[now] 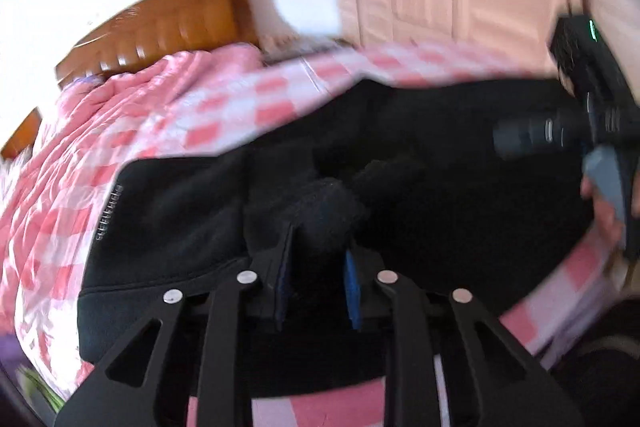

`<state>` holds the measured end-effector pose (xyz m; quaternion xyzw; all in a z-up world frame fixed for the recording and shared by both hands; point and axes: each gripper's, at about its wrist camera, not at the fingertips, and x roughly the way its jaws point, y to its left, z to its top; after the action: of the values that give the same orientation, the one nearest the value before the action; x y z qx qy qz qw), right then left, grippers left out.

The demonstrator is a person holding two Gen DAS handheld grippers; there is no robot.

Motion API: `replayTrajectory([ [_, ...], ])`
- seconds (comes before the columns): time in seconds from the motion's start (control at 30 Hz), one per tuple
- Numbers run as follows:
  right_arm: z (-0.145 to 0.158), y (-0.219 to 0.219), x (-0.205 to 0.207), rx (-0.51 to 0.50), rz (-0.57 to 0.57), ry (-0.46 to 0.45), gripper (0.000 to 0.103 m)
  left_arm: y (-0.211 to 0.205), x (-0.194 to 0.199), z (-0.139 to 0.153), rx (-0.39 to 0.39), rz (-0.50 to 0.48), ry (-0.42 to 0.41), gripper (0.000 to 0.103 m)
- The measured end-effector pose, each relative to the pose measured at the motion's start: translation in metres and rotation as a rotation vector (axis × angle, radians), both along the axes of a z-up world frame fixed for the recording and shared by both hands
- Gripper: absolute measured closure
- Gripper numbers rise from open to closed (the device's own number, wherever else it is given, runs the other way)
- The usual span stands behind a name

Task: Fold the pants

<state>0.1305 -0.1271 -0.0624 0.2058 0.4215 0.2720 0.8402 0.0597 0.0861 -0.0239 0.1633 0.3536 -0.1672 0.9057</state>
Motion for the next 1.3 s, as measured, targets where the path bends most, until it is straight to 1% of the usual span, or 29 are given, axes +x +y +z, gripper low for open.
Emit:
replayTrajectory([
  [0.03, 0.0, -0.001, 0.0, 0.001, 0.0, 0.0, 0.004, -0.003, -0.003, -0.004, 0.017, -0.002, 0.001, 0.069],
  [0.07, 0.002, -0.001, -0.001, 0.001, 0.0, -0.001, 0.004, -0.002, -0.002, -0.007, 0.011, -0.013, 0.019, 0.064],
  [0.1, 0.002, -0.001, -0.002, 0.0, 0.0, -0.003, 0.004, -0.001, -0.002, -0.009, -0.002, -0.019, 0.027, 0.057],
  [0.13, 0.003, 0.0, -0.003, -0.001, -0.001, -0.004, 0.004, 0.0, -0.002, -0.009, -0.022, -0.023, 0.031, 0.054],
  [0.17, 0.004, 0.001, -0.002, -0.002, -0.003, -0.003, 0.004, 0.002, -0.001, -0.009, -0.052, -0.025, 0.04, 0.052],
  [0.23, 0.004, 0.0, -0.003, 0.002, -0.006, -0.001, 0.004, 0.011, -0.001, -0.005, -0.15, -0.041, 0.069, 0.039],
  [0.27, 0.005, 0.0, -0.002, 0.005, -0.007, -0.001, 0.004, 0.015, -0.001, -0.004, -0.177, -0.032, 0.073, 0.039],
  [0.3, 0.005, 0.0, -0.002, 0.009, -0.008, 0.0, 0.004, 0.019, 0.0, -0.005, -0.19, -0.023, 0.081, 0.042],
  [0.33, 0.005, -0.001, -0.003, 0.013, -0.01, 0.0, 0.004, 0.023, 0.002, -0.006, -0.21, -0.013, 0.095, 0.05],
  [0.37, 0.005, -0.001, -0.003, 0.014, -0.012, 0.0, 0.004, 0.026, 0.003, -0.006, -0.235, -0.008, 0.105, 0.052],
  [0.4, 0.005, -0.001, -0.003, 0.011, -0.013, -0.002, 0.004, 0.031, 0.006, -0.005, -0.284, -0.013, 0.119, 0.06],
  [0.43, 0.005, 0.0, -0.004, 0.008, -0.012, -0.003, 0.004, 0.035, 0.007, -0.004, -0.321, -0.009, 0.128, 0.071],
  [0.47, 0.005, 0.0, -0.005, 0.007, -0.012, -0.004, 0.004, 0.035, 0.008, -0.004, -0.322, 0.002, 0.125, 0.076],
  [0.5, 0.005, -0.001, -0.005, 0.01, -0.013, -0.005, 0.004, 0.032, 0.007, -0.005, -0.288, 0.031, 0.099, 0.087],
  [0.53, 0.005, -0.002, -0.005, 0.013, -0.013, -0.004, 0.004, 0.031, 0.006, -0.004, -0.276, 0.046, 0.077, 0.09],
  [0.6, 0.006, -0.003, -0.006, 0.018, -0.012, -0.004, 0.004, 0.03, 0.002, 0.005, -0.313, 0.063, 0.037, 0.092],
  [0.67, 0.006, -0.004, -0.007, 0.031, -0.019, -0.002, 0.004, 0.023, 0.0, 0.019, -0.322, 0.076, -0.011, 0.092],
  [0.73, 0.006, -0.008, -0.007, 0.054, -0.032, 0.002, 0.004, 0.013, 0.0, 0.029, -0.339, 0.054, -0.023, 0.092],
  [0.8, 0.006, -0.009, -0.007, 0.059, -0.034, 0.005, 0.004, -0.006, -0.002, 0.034, -0.324, 0.014, -0.035, 0.092],
  [0.87, 0.007, -0.009, -0.008, 0.066, -0.041, 0.008, 0.004, -0.023, -0.001, 0.029, -0.307, -0.01, -0.021, 0.092],
  [0.93, 0.007, -0.008, -0.007, 0.086, -0.043, 0.023, 0.004, -0.04, 0.008, 0.006, -0.234, -0.006, 0.03, 0.092],
  [1.0, 0.008, -0.006, -0.006, 0.138, -0.028, 0.046, 0.004, -0.044, 0.012, -0.015, -0.205, 0.001, 0.068, 0.091],
  [1.07, 0.008, -0.001, -0.003, 0.215, -0.001, 0.096, 0.004, -0.038, 0.009, -0.02, -0.239, -0.007, 0.061, 0.086],
  [1.1, 0.008, 0.003, -0.001, 0.236, 0.015, 0.119, 0.004, -0.034, 0.006, -0.017, -0.282, -0.034, 0.064, 0.076],
  [1.13, 0.008, 0.008, 0.0, 0.26, 0.039, 0.14, 0.004, -0.03, 0.003, -0.014, -0.321, -0.063, 0.07, 0.056],
  [1.17, 0.007, 0.017, 0.002, 0.285, 0.073, 0.171, 0.004, -0.026, -0.001, -0.01, -0.364, -0.088, 0.071, 0.044],
  [1.2, 0.006, 0.022, 0.002, 0.295, 0.092, 0.192, 0.004, -0.019, -0.008, -0.004, -0.413, -0.11, 0.062, 0.029],
  [1.23, 0.006, 0.027, 0.002, 0.302, 0.108, 0.211, 0.004, -0.012, -0.015, 0.002, -0.436, -0.11, 0.044, 0.021],
  [1.3, 0.007, 0.041, 0.001, 0.293, 0.15, 0.245, 0.004, 0.007, -0.033, 0.013, -0.444, -0.081, -0.019, 0.015],
])
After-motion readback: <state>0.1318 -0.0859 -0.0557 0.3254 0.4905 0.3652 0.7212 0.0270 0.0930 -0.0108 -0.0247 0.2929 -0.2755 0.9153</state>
